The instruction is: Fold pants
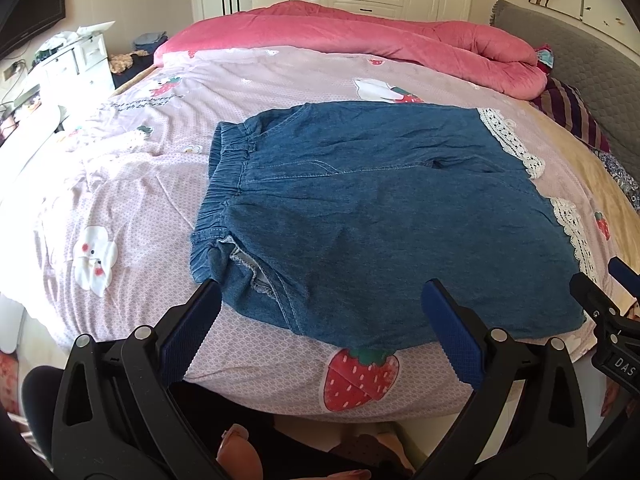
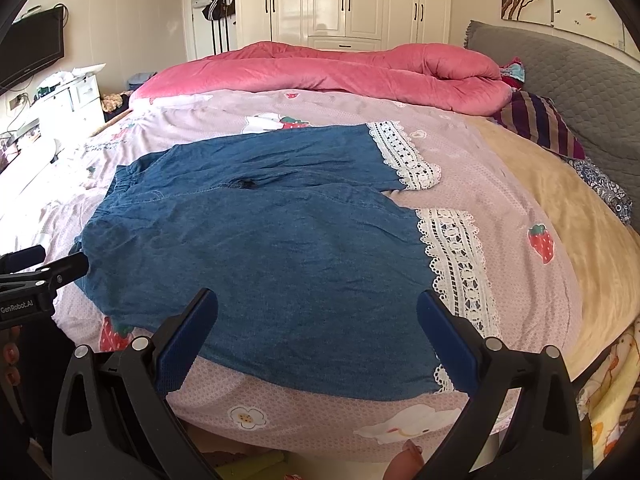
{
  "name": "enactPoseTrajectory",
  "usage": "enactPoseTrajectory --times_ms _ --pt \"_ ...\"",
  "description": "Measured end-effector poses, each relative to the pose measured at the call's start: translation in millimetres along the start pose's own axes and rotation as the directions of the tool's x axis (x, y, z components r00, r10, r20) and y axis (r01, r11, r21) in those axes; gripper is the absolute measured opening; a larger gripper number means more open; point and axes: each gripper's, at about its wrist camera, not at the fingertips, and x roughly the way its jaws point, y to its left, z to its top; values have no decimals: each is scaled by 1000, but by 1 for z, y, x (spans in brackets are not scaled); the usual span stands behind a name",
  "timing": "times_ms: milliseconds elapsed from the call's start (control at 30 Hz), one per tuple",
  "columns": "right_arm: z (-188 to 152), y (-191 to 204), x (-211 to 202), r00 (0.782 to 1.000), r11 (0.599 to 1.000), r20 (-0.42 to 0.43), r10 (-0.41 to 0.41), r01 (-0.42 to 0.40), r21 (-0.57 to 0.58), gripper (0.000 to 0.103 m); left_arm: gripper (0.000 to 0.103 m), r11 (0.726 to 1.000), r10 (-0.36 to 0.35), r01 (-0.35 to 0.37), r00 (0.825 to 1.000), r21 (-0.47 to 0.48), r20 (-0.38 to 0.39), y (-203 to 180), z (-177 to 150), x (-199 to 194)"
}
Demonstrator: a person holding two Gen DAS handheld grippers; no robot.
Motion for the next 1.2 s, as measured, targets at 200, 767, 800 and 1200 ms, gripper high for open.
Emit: enactPoseTrajectory --times_ms 200,767,800,1200 --pt "7 3 9 1000 1000 -8 1 -1 -15 99 94 1000 -2 2 1000 -15 -9 7 4 9" --pt "92 34 88 984 979 -69 165 -172 -113 99 94 1000 16 -16 999 -5 -40 58 72 67" --pt "100 39 94 980 974 -73 185 -193 -123 99 94 1000 27 -28 998 -7 -49 67 82 77" --pt "187 80 220 933 913 -235 273 -328 -243 99 94 995 63 -54 992 79 -113 120 141 169"
